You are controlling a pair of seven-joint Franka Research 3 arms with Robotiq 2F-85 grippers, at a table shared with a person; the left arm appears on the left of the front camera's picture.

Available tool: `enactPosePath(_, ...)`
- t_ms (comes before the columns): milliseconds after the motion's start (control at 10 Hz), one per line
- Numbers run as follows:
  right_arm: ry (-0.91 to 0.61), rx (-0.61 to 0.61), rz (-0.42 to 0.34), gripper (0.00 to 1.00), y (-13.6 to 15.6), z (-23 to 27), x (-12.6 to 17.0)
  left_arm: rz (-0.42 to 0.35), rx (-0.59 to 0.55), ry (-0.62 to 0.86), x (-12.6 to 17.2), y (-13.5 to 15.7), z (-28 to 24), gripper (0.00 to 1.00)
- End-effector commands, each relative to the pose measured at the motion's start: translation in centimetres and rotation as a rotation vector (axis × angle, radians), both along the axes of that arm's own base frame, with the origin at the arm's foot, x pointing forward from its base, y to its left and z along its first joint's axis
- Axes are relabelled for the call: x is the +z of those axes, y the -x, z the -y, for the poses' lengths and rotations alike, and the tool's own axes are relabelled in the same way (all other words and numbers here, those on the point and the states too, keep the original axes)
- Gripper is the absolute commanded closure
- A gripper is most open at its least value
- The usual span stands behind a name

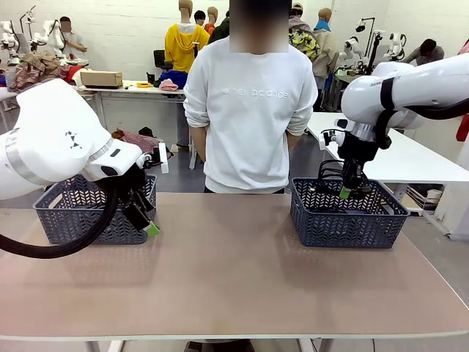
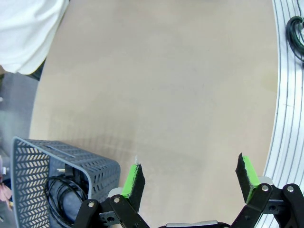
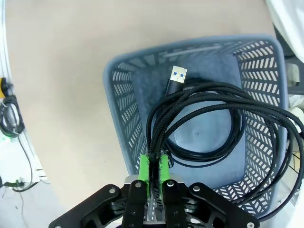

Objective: Organize the cables according to human instructions.
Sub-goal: Pick up a bundle of cables and place it in the basket indicated by the human.

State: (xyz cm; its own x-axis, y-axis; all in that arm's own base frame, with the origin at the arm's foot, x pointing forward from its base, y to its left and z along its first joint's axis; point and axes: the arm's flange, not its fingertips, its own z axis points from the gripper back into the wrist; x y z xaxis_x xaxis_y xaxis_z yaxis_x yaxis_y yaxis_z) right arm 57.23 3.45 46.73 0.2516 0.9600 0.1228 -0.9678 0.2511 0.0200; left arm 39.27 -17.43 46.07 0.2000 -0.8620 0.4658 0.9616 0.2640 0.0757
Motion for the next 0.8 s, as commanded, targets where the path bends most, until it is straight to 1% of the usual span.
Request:
enactPosePath(0,-0.032,0.039,0.036,1.00,0.3,1.0,-0.9,-0.004,-0.001,0.002,0.1,0.0,-0.1,0.00)
enactPosePath(200,-0.044,0.049,0.053,1.00,-0.2,1.6,-1.8,-0.004,-0.001,0.002,0.1,0.0,-0.1,0.00)
enactPosePath(400,-0.040,0.062,0.040,1.00,-0.5,1.5,-2.4,-0.004,-0.001,0.002,0.1,0.0,-0.1,0.00)
enactPosePath(500,-0.025,0.061,0.049,1.00,-0.7,1.3,-2.6,-0.004,-0.001,0.002,0.1,0.0,-0.1,0.00)
enactPosePath(600,-0.033,0.055,0.047,0.78,-0.9,1.2,-2.7,-0.004,-0.001,0.002,0.1,0.0,-0.1,0.00)
enactPosePath(700,-0.041,0.054,0.048,0.70,-1.1,1.1,-2.8,-0.004,-0.001,0.002,0.1,0.0,-0.1,0.00)
